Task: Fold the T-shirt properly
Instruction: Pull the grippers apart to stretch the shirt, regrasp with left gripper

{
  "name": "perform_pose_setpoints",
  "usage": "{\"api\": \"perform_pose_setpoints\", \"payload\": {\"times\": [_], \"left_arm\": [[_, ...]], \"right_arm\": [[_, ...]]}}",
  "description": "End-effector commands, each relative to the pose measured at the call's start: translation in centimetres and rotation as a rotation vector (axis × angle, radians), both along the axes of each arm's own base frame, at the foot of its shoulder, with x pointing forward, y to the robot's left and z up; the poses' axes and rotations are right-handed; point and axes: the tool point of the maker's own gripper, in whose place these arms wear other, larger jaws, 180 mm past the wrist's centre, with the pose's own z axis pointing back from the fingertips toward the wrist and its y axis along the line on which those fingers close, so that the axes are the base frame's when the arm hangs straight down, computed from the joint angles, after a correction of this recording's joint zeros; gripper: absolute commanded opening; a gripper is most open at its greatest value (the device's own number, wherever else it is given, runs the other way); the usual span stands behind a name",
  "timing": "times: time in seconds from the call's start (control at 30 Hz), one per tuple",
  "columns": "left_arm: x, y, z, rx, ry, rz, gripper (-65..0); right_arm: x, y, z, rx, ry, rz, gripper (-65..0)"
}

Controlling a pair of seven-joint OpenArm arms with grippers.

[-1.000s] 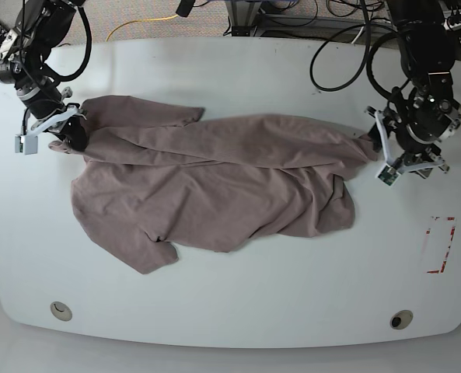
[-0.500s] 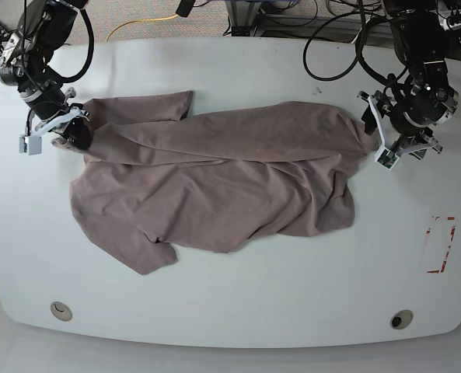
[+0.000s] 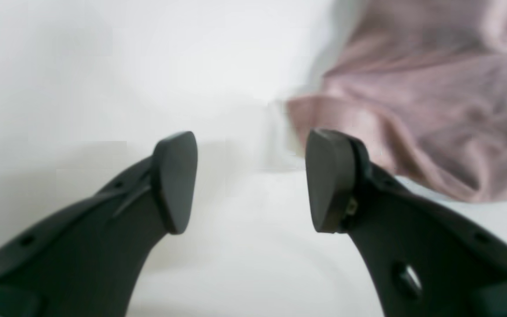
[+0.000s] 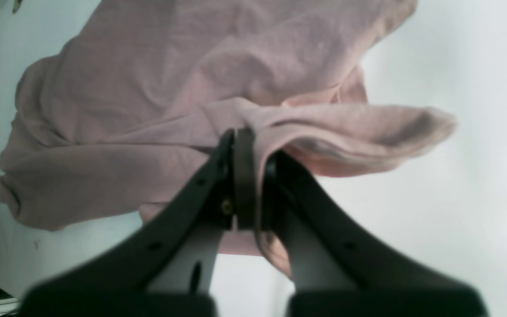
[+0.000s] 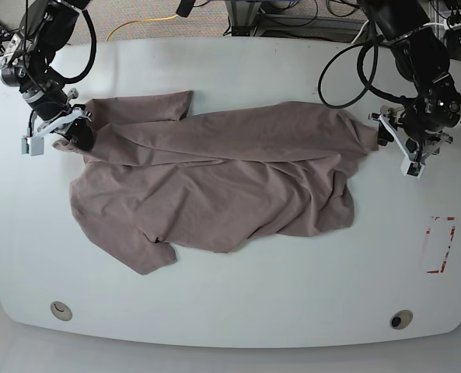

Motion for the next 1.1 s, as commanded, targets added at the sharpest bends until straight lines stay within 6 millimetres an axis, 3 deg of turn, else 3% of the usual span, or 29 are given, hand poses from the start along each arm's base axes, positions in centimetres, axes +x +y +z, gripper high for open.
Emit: {"api": "perform_pose_setpoints", "payload": {"times": [0.0,0.53,0.67,0.83,0.97,1.07], "left_arm": [[0.6,-0.7,-0.1,-0.037,-0.016,-0.001,-28.9],[0.0,-3.9,-1.4,-0.165,0.016,-0.009,-28.9],[0.0,-3.2,-0.1,-0.185,0.002,-0.027,-29.0],[0.2,-3.6,0.9,-0.245,-0.024,-0.053,-29.0],[-0.2,-2.5,2.6,-0.205,-0.050,-0.060,-29.0],[-0.4,-2.2,2.6,-0.196,-0.038,-0.054,-29.0]], "right_arm": [[0.7,-0.3,1.5,-0.009,-0.055,0.001,-65.0],[0.3,-0.4,1.2,-0.009,-0.043,0.000,-65.0],[0.1,-0.4,1.0,-0.009,-0.037,0.000,-65.0],[0.0,-0.4,0.9,-0.009,-0.034,0.000,-65.0],[0.0,-0.4,0.9,-0.009,-0.033,0.000,-65.0],[0.1,-0.4,1.0,-0.009,-0.036,0.000,-65.0]]}}
